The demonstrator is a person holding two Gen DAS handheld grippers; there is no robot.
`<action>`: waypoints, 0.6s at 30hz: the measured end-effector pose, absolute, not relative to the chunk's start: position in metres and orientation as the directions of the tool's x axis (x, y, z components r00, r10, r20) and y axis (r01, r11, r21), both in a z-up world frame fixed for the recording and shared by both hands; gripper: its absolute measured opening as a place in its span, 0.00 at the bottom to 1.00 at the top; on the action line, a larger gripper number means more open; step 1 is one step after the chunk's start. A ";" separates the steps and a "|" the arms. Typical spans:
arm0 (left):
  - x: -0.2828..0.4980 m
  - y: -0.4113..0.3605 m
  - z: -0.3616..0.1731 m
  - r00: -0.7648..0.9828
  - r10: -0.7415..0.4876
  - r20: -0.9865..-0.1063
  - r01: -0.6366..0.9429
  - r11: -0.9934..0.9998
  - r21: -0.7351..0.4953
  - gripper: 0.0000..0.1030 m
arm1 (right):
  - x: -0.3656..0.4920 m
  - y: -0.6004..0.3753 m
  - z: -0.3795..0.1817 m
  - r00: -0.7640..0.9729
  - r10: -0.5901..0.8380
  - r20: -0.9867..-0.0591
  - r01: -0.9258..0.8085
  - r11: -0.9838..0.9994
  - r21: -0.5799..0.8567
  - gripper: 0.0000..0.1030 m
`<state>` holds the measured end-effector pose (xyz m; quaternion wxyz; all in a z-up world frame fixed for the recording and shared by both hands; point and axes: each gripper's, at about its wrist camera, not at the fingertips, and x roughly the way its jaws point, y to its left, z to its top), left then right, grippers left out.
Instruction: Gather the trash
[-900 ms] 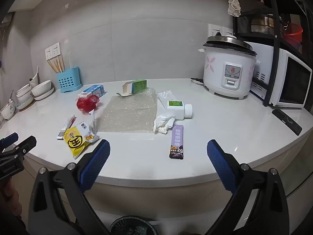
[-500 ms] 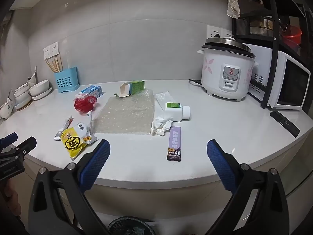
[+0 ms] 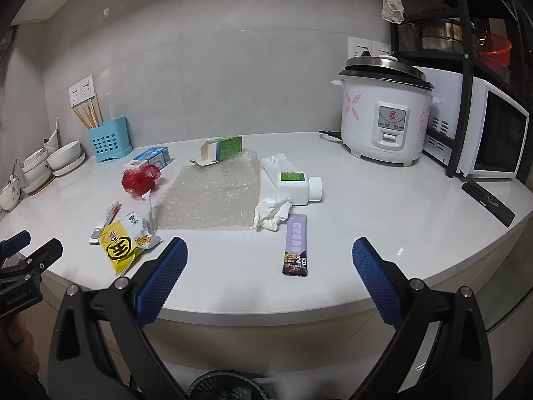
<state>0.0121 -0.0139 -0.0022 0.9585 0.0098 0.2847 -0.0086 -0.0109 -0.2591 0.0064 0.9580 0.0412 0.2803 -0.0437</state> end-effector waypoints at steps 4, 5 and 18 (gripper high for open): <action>0.012 -0.016 -0.004 0.837 -0.011 -0.547 0.023 1.000 0.015 0.95 | -0.010 -0.261 0.005 0.837 -0.064 -0.543 0.115 0.992 0.061 0.92; 0.012 -0.016 -0.004 0.837 -0.009 -0.547 0.022 1.000 0.018 0.94 | -0.010 -0.261 0.005 0.837 -0.065 -0.543 0.115 0.992 0.060 0.92; 0.011 -0.013 -0.003 0.841 -0.002 -0.541 0.013 1.000 0.016 0.95 | -0.011 -0.255 0.008 0.839 -0.062 -0.540 0.102 0.994 0.044 0.92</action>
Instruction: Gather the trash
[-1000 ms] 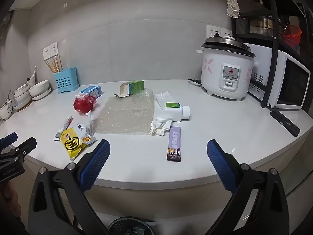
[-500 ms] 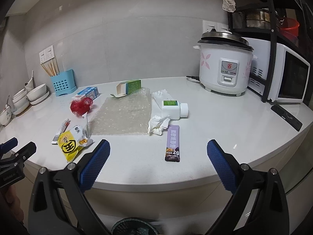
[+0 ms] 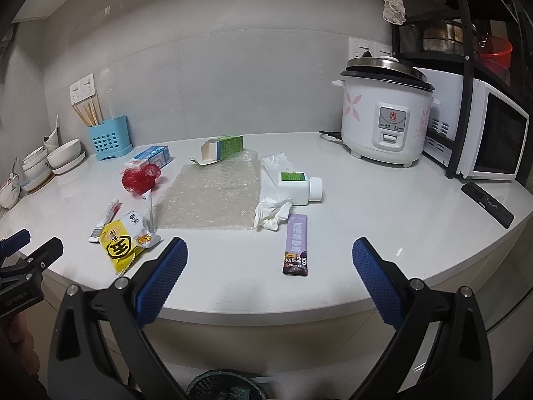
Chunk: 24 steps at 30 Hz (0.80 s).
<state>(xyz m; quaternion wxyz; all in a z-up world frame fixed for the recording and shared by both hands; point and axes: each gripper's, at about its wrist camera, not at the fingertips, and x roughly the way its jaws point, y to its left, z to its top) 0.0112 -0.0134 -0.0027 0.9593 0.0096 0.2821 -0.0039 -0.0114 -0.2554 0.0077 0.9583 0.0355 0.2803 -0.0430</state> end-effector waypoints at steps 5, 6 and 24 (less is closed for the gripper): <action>0.010 -0.010 0.000 0.843 -0.003 -0.538 0.011 1.000 0.010 0.94 | -0.011 -0.252 0.008 0.837 -0.061 -0.544 0.098 0.994 0.040 0.92; 0.010 -0.010 0.000 0.843 -0.001 -0.538 0.009 1.000 0.012 0.94 | -0.012 -0.251 0.007 0.837 -0.060 -0.544 0.097 0.994 0.039 0.92; 0.010 -0.008 0.001 0.842 -0.003 -0.539 0.011 1.000 0.012 0.95 | -0.012 -0.249 0.009 0.834 -0.061 -0.548 0.098 0.994 0.039 0.92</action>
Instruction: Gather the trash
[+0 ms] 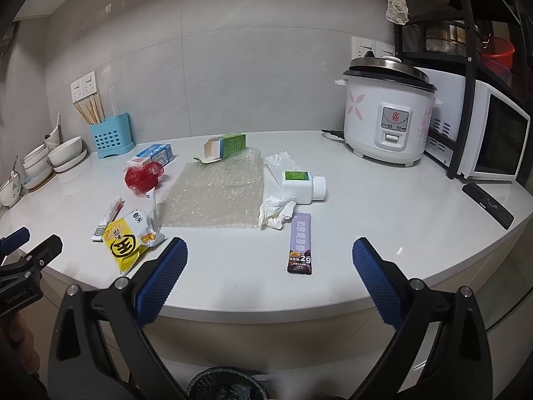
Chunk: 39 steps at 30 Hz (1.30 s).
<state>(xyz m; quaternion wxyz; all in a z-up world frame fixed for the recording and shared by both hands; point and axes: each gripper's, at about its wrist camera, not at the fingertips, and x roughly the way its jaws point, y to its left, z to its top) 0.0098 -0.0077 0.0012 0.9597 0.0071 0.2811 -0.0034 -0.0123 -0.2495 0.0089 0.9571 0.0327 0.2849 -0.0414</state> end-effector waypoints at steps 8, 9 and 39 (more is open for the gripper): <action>0.008 -0.007 0.002 0.843 0.001 -0.538 0.008 1.000 0.014 0.94 | -0.013 -0.247 0.010 0.833 -0.065 -0.549 0.098 0.995 0.031 0.92; 0.009 -0.007 0.002 0.843 0.000 -0.538 0.008 1.000 0.013 0.94 | -0.013 -0.247 0.010 0.833 -0.064 -0.550 0.097 0.995 0.031 0.92; 0.038 0.011 0.015 0.818 0.011 -0.575 -0.008 1.000 0.007 0.94 | 0.009 -0.248 0.029 0.828 -0.060 -0.557 0.075 0.997 0.005 0.92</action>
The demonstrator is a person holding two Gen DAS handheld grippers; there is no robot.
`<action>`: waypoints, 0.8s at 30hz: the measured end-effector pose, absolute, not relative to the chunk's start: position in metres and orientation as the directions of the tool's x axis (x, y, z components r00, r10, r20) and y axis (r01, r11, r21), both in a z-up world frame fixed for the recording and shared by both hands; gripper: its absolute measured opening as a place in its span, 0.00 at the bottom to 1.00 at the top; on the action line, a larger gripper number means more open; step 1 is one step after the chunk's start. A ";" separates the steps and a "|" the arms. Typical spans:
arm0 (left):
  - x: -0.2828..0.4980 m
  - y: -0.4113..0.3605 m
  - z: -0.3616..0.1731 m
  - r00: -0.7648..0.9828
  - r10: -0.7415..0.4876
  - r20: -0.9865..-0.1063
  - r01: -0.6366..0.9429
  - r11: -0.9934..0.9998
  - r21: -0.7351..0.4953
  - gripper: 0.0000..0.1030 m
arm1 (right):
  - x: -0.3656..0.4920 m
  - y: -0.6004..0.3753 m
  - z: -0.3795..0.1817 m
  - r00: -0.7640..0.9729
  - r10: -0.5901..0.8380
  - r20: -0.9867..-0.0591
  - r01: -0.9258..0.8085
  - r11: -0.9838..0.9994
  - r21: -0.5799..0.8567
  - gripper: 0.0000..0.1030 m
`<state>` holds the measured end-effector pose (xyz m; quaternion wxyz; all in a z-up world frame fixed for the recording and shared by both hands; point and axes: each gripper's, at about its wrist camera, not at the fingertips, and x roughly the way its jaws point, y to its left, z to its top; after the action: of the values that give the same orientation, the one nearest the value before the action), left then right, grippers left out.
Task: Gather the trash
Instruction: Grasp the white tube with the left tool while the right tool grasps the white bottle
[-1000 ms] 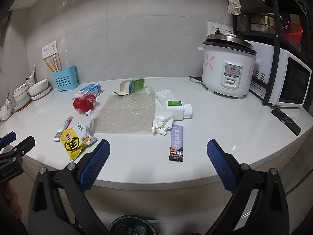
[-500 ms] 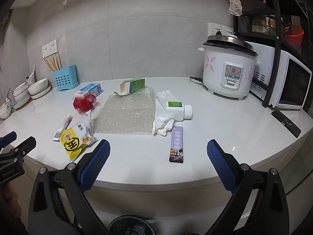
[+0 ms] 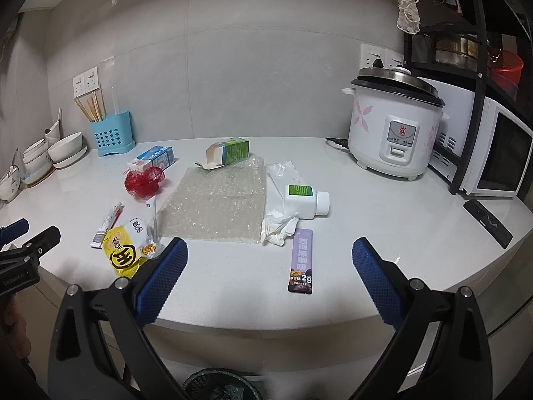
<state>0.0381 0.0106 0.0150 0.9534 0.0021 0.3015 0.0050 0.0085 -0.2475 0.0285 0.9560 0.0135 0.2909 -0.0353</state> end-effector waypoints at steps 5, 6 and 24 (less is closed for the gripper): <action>0.068 0.029 0.024 0.792 0.032 -0.610 -0.040 0.999 0.000 0.94 | 0.038 -0.255 0.043 0.816 -0.058 -0.575 0.069 0.998 -0.003 0.92; 0.073 0.032 0.023 0.784 0.035 -0.619 -0.045 0.999 -0.001 0.94 | 0.047 -0.257 0.045 0.810 -0.057 -0.584 0.068 0.998 -0.004 0.92; 0.191 0.044 -0.017 0.614 0.076 -0.786 -0.080 0.996 0.034 0.94 | 0.177 -0.319 0.010 0.630 -0.104 -0.769 0.125 0.992 -0.032 0.89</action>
<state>0.1907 0.0445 -0.0166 0.8983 -0.0023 0.4371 0.0434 0.1774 -0.3195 0.0099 0.9028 0.0124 0.4252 -0.0635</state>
